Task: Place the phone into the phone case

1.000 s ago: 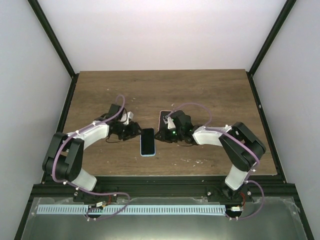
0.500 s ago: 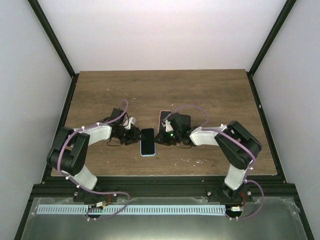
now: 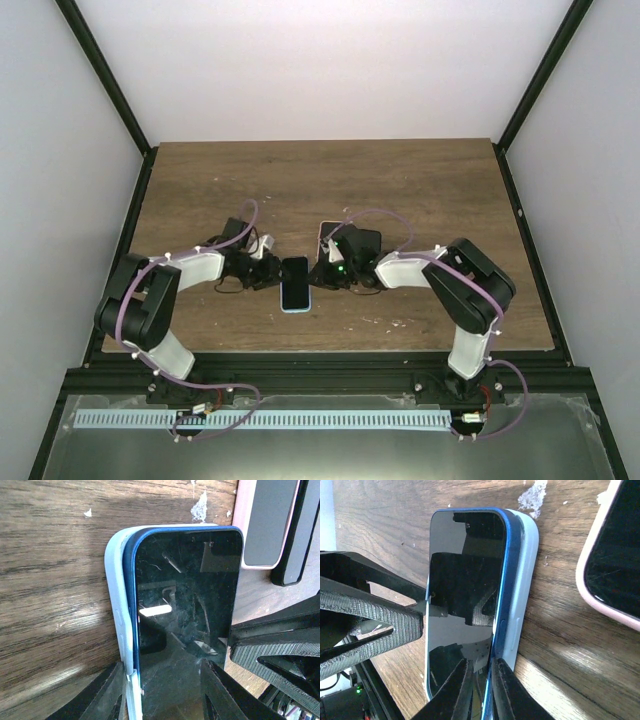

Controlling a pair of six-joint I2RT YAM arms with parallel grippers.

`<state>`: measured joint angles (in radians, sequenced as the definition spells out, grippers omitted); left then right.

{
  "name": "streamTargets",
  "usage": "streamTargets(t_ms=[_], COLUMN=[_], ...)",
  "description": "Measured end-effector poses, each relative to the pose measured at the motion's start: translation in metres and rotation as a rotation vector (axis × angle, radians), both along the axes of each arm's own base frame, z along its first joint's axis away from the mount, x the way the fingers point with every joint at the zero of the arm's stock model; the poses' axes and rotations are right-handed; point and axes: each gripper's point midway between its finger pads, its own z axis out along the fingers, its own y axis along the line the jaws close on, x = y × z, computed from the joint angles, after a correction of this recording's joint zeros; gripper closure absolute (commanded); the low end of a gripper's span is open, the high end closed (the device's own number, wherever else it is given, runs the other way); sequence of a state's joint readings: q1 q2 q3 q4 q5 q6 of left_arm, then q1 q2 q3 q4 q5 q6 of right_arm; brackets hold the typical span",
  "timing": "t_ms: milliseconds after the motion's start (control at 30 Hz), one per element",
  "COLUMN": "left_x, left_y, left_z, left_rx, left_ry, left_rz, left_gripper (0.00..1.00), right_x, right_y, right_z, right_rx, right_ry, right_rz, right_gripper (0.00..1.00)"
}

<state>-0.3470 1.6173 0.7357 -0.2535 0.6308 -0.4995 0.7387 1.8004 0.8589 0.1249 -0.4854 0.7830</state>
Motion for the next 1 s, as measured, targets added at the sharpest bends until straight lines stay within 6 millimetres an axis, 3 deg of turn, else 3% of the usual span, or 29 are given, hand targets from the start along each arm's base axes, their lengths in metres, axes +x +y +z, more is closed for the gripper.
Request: streamTargets(t_ms=[467, 667, 867, 1000], left_x=[0.0, -0.002, 0.002, 0.005], left_y=[-0.001, 0.0, 0.003, 0.007], left_z=[-0.007, -0.006, 0.01, 0.014], left_rx=[0.033, 0.051, 0.037, 0.032], left_ry=[0.003, 0.0, -0.029, -0.035], left_rz=[0.016, 0.018, 0.049, 0.067], left_gripper=[0.64, 0.64, 0.58, 0.55], right_x=[0.003, 0.002, 0.008, 0.01], right_y=[-0.002, -0.004, -0.004, -0.003], right_z=[-0.008, -0.005, 0.023, 0.024], right_rx=[-0.029, -0.052, -0.026, -0.015], right_ry=[-0.002, -0.021, -0.083, -0.082], right_rz=[-0.02, -0.033, -0.06, -0.072], right_gripper=[0.91, 0.77, 0.65, 0.6])
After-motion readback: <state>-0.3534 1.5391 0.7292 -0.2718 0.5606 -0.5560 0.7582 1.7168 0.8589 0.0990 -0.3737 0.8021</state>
